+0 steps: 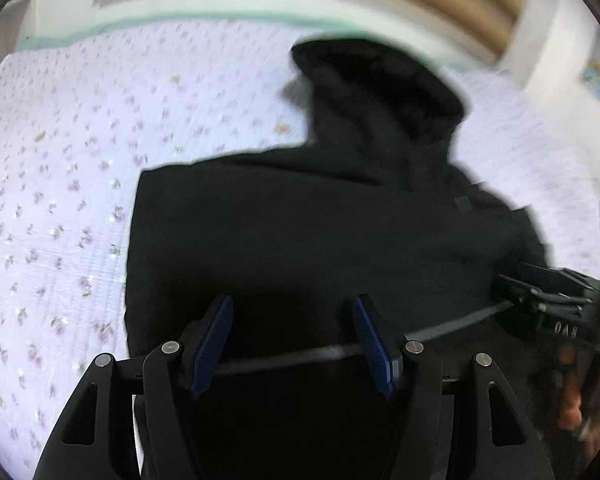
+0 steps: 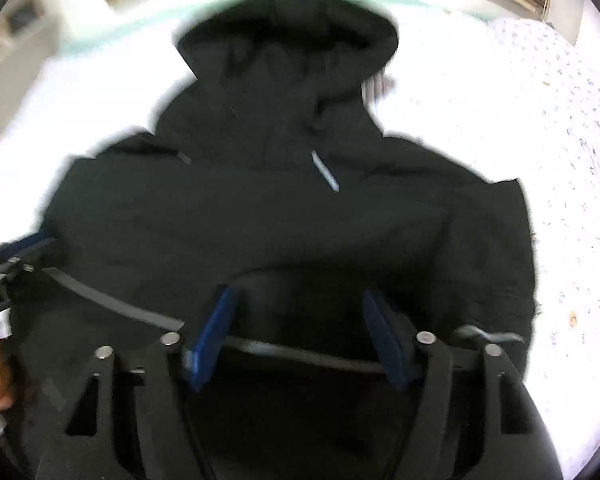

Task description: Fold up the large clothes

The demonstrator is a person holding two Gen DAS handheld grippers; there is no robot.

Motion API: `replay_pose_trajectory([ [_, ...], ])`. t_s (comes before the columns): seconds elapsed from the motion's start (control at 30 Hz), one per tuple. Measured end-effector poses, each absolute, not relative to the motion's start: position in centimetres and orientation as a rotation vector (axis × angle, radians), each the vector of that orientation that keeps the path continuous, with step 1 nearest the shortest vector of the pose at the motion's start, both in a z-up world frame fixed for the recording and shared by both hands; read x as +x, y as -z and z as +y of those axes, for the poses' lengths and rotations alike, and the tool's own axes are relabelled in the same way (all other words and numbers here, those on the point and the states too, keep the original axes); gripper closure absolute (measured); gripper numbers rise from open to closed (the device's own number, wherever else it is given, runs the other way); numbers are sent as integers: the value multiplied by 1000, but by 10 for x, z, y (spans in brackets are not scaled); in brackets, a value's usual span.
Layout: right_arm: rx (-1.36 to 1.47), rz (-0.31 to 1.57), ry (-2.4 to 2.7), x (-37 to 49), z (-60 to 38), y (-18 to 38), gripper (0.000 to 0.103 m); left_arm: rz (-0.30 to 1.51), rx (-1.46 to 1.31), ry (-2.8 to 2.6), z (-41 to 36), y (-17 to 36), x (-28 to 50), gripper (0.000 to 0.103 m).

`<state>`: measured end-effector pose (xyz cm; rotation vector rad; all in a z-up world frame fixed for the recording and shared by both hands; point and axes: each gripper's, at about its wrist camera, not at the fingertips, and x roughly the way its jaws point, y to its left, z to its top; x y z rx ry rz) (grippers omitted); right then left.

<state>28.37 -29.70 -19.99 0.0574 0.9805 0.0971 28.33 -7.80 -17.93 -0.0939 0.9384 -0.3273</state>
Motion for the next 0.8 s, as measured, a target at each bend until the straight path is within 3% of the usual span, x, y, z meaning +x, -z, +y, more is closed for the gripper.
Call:
replay_pose_trajectory([
  [0.13,26,865,-71,234,-339,177,38,841,-105,353,-57,158,244,39],
  [0.27,-27,986,-37,230,-355,220,52,1016,-140,327,-42,205,257,40],
  [0.6,-58,816,-29,186,-349,241,51,865,-143,372,-40,221,230,39],
  [0.8,-82,844,-10,208,-343,242,51,896,-131,366,-44,215,235,39],
])
